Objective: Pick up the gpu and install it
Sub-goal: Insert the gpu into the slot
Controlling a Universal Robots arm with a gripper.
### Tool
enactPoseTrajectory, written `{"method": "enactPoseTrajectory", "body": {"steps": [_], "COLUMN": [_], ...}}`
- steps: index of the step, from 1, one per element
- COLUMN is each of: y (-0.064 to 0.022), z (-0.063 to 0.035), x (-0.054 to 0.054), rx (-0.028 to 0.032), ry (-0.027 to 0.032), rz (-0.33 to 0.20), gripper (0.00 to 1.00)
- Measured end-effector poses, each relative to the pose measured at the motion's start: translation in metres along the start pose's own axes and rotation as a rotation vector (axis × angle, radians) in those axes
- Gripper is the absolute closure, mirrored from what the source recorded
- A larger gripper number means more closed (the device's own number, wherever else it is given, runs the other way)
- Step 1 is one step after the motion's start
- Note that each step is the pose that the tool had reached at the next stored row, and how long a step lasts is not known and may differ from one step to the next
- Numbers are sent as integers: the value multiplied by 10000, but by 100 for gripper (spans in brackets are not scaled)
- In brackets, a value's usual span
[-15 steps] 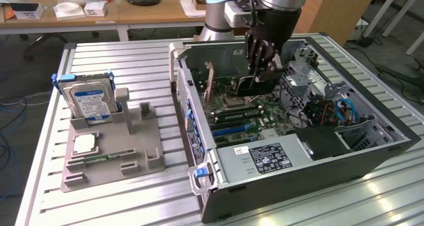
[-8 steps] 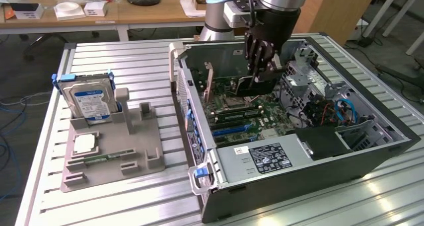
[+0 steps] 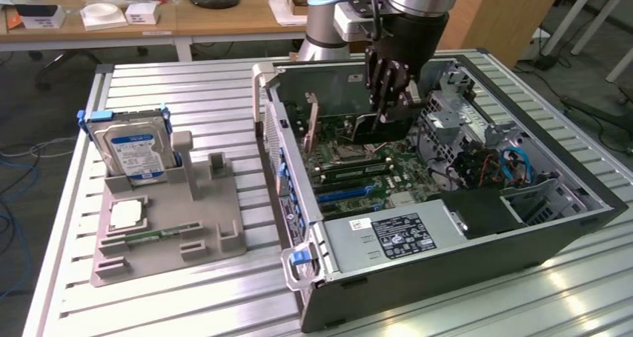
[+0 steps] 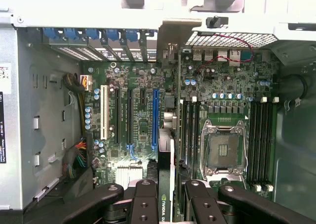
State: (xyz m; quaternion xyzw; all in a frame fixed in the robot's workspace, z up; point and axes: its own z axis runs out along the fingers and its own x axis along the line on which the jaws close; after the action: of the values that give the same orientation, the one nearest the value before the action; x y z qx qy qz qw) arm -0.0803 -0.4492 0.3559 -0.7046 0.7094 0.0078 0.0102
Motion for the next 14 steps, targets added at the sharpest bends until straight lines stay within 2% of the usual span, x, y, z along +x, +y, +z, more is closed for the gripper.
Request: {"method": "enactPoseTrajectory", "body": {"steps": [7, 14], "y": [15, 16], "z": [2, 63], "x": [0, 5], "rx": [-1, -1], "ry": [1, -1], "rz": [0, 1], "gripper": [74, 74]}}
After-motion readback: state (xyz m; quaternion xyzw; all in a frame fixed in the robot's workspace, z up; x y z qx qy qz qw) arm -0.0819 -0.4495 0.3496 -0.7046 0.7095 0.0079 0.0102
